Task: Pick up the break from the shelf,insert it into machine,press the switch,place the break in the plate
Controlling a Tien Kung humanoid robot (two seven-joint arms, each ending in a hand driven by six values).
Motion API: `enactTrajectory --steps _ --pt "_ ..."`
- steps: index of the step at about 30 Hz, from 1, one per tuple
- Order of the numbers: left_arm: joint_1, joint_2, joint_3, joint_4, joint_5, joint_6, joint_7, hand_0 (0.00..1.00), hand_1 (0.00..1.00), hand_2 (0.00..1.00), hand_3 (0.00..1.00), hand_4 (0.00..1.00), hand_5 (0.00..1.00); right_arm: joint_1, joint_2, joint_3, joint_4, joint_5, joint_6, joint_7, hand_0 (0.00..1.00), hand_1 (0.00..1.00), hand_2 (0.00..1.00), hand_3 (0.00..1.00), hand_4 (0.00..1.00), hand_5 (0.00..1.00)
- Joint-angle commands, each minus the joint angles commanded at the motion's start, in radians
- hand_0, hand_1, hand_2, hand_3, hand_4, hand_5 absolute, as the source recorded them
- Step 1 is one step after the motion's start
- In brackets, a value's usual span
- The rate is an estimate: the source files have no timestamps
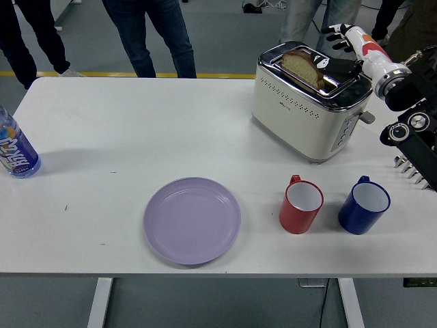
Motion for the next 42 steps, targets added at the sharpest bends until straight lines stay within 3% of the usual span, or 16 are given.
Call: enactTrajectory --steps 9,16,24,35,42 --pt "-0.007 0.002 0.005 0.0 -0.007 0.001 -0.001 0.632 0.488 0.467 0.539 0.331 0.804 0.042 0.032 -0.014 -0.062 -0.008 0.023 -0.002 0.853 0.802 0.854 0.892 0.723 0.299" --pt "-0.01 0.002 0.006 0.0 -0.009 0.001 -0.002 0.632 0.487 0.464 0.539 0.332 0.801 0.075 0.058 -0.03 -0.098 -0.008 0.036 -0.002 0.862 0.813 0.856 0.903 0.712 0.329" --pt "-0.012 0.003 0.007 0.0 -0.009 0.001 -0.002 0.632 0.486 0.463 0.54 0.334 0.804 0.131 0.103 -0.055 -0.203 -0.002 0.049 0.001 0.866 0.816 0.857 0.905 0.714 0.323" --pt "-0.017 0.005 0.011 0.0 -0.015 0.003 -0.004 0.633 0.485 0.46 0.539 0.335 0.805 0.165 0.132 -0.089 -0.27 -0.007 0.054 -0.005 0.866 0.815 0.857 0.904 0.733 0.301" --pt "-0.019 0.006 0.01 0.0 -0.014 0.003 -0.003 0.633 0.485 0.46 0.539 0.335 0.806 0.237 0.163 -0.135 -0.345 -0.029 0.091 -0.027 0.842 0.783 0.836 0.886 0.746 0.309"
